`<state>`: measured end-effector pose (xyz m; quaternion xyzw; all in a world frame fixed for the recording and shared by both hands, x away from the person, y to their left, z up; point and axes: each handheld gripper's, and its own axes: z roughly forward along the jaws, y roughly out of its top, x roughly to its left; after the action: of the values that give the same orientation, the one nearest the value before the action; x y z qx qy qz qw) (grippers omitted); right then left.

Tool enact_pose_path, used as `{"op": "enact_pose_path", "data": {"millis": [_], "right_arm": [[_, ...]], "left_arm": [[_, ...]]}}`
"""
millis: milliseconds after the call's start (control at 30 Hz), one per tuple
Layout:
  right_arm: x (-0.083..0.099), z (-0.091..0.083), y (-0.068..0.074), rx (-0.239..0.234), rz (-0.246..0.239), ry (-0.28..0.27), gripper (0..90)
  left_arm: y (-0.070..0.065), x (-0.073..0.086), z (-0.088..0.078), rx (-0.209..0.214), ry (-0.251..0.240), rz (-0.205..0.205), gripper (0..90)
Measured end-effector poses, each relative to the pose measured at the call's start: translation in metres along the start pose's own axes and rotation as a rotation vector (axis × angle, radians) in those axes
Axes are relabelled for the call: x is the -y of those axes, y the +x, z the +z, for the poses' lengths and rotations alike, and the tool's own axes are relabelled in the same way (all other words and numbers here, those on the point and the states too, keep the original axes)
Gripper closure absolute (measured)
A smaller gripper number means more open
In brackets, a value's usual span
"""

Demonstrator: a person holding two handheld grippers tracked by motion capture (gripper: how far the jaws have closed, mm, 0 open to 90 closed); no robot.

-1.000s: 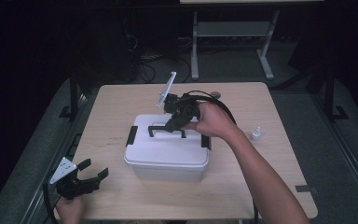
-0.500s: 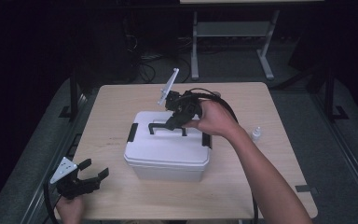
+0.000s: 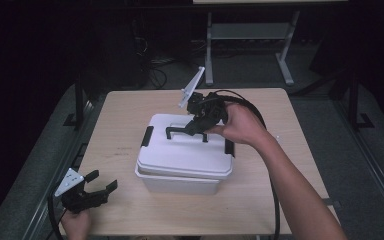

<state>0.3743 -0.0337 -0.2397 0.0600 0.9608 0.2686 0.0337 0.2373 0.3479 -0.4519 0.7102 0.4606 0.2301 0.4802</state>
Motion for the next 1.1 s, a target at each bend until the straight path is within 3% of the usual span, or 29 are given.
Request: {"op": "enact_pose_path", "data": {"millis": [467,1100], "right_arm": [[0.026,-0.035,0.007,0.053,0.036,0.005,84.7],[0.062,-0.058,0.017,0.095,0.078,-0.006,84.7]], "left_arm": [[0.001,0.000,0.000,-0.008,0.000,0.003,13.0],[-0.001,-0.001,0.002,-0.007,0.008,0.025,13.0]]}}
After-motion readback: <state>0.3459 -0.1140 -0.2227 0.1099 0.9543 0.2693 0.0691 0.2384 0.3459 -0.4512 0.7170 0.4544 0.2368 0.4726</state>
